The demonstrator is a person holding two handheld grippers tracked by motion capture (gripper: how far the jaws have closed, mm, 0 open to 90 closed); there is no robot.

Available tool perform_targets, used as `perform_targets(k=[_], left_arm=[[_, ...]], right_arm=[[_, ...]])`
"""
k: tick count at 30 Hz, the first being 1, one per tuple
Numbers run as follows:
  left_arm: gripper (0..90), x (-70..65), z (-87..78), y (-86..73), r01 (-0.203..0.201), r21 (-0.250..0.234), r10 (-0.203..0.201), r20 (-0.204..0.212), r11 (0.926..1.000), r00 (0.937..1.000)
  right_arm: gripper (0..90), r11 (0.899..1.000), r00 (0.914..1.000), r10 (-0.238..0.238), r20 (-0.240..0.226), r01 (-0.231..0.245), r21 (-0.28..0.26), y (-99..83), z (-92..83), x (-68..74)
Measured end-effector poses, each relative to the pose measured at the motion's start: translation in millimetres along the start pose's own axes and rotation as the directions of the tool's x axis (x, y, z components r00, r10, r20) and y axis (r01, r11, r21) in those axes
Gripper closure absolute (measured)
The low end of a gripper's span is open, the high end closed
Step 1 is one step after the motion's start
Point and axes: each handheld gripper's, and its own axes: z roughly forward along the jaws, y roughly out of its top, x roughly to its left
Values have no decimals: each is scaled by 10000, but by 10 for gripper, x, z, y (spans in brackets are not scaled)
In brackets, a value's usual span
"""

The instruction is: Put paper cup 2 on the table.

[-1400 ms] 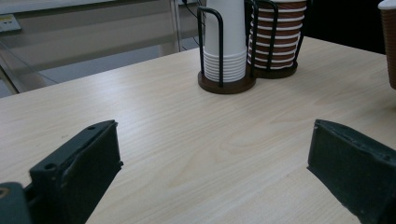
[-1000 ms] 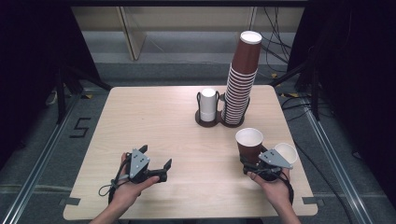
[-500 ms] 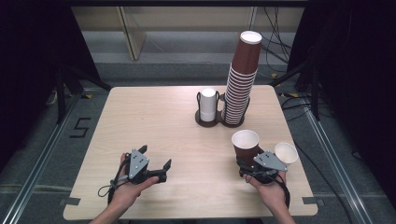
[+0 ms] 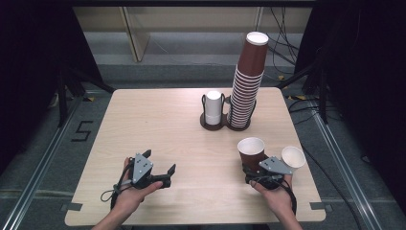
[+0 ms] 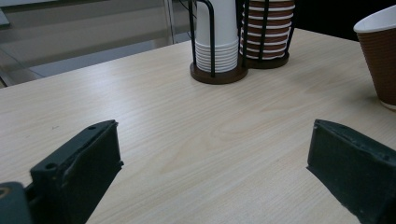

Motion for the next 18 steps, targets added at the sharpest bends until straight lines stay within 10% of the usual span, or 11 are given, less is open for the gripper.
perform_targets(k=[18], left_arm=[[20, -12, 23, -39, 33, 190, -34, 75, 9998, 10000]], right_arm=[[144, 9934, 9966, 383, -725, -301, 1109, -97, -123, -26]])
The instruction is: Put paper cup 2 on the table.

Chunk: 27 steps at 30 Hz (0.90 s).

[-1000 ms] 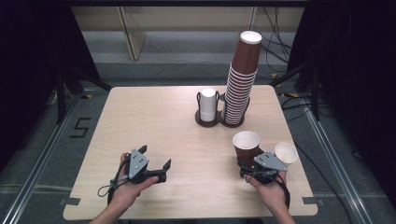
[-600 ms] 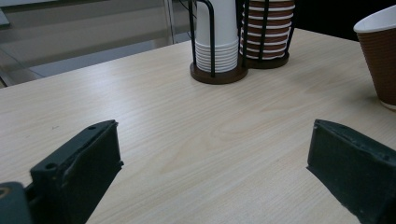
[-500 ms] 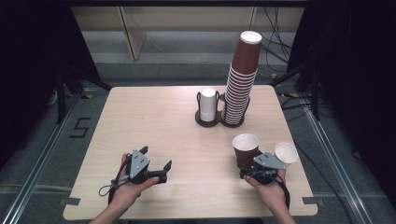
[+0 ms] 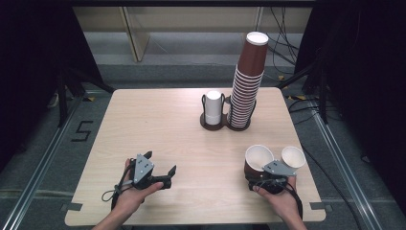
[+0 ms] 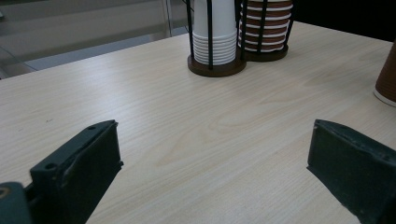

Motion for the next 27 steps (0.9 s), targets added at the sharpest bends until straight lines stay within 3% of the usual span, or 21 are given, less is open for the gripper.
perform_targets(k=[6, 8, 10, 13, 17, 20, 21, 23, 26, 27], left_arm=[[20, -9, 14, -7, -21, -45, 22, 97, 10000, 10000], [20, -9, 9, -11, -5, -11, 5, 84, 10000, 10000], [20, -3, 14, -17, 49, -14, -49, 71, 10000, 10000], [20, 9, 14, -22, 131, 77, -131, 7, 9999, 9999], [20, 14, 14, -28, 133, 93, -133, -12, 9999, 9999], [20, 16, 9, -25, 186, 5, -186, -71, 9998, 9998], [20, 23, 8, -19, 182, -37, -182, -114, 9998, 9998], [20, 26, 21, -24, 237, -159, -238, -69, 9996, 9997], [20, 17, 13, -27, 257, -21, -257, -66, 9997, 9996], [20, 17, 13, -27, 257, -21, -257, -66, 9997, 9996]], right_arm=[[85, 9994, 9996, -234, -128, 237, 239, -36, -46, 32], [72, 9991, 9997, -4, -225, 14, 415, -47, -66, 58], [69, 9987, 9994, -274, -219, 283, 423, -58, -77, 48], [52, 9977, 9996, 133, -265, -115, 672, -86, -129, 81], [23, 9970, 9993, -126, -340, 151, 758, -124, -166, 38], [21, 9964, 9989, -46, -470, 85, 843, -157, -209, 55], [21, 9950, 9987, 268, -433, -224, 970, -167, -236, 87], [22, 9971, 9990, 5, -451, 29, 757, -178, -260, 81], [23, 9978, 9986, -13, -530, 48, 657, -196, -292, 87], [24, 9977, 9993, -169, -345, 191, 652, -199, -315, 86]])
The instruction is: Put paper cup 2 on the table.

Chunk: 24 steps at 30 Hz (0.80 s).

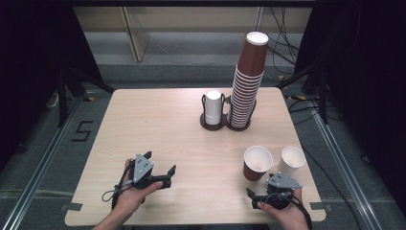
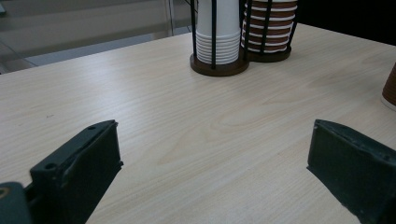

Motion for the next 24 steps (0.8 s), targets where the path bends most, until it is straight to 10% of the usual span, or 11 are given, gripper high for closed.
perform_targets(k=[12, 21, 22, 24], left_arm=[[20, -7, 9, -4, -52, -136, 52, 62, 9999, 10000], [20, -7, 10, -10, 8, -43, -8, -16, 10000, 10000], [20, -2, 13, -14, 18, -12, -18, 26, 10000, 10000], [19, 8, 33, -17, -17, -182, 19, 152, 9998, 9999]], right_arm=[[38, 9973, 9979, 646, -59, -647, -339, -132, -203, 61], [49, 9976, 9996, 289, -17, -290, -630, -192, -301, 59], [51, 9951, 9959, 899, -80, -901, -404, -203, -327, 99], [56, 9964, 9989, 461, -47, -463, -705, -203, -328, 66]])
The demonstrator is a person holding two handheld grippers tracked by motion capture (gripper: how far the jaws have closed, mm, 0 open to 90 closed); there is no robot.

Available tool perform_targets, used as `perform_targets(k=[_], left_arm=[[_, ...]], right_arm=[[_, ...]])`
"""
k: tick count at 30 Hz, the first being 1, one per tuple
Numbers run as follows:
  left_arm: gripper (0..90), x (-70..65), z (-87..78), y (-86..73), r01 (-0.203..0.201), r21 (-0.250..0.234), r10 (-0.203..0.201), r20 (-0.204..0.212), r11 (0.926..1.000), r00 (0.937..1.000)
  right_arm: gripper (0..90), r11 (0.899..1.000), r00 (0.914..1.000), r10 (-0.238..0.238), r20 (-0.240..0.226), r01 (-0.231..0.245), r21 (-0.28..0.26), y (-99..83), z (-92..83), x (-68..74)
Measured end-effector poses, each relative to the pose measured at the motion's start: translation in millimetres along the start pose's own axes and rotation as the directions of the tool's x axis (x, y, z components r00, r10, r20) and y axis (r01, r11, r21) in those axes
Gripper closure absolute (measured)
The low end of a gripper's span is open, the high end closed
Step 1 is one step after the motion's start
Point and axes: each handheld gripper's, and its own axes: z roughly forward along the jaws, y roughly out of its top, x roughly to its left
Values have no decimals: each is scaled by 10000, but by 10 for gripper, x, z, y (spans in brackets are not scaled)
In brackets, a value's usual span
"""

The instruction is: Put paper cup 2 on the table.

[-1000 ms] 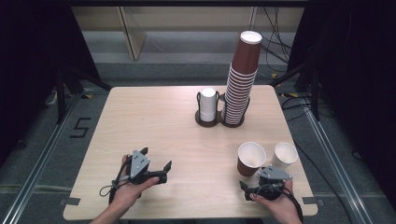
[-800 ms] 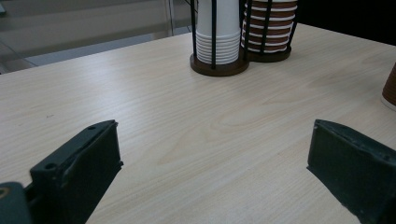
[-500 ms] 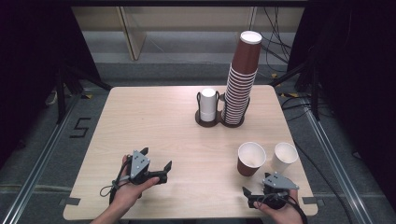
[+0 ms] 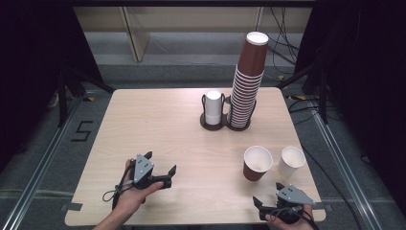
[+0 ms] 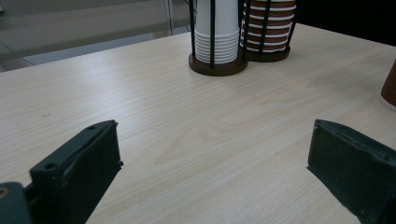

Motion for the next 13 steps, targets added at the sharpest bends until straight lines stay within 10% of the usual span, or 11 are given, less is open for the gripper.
perform_targets(k=[13], left_arm=[[15, -71, -3, 35, -100, -116, 103, 285, 9999, 9995]], right_arm=[[89, 9992, 9999, 114, -68, -116, -389, -29, -37, 28]])
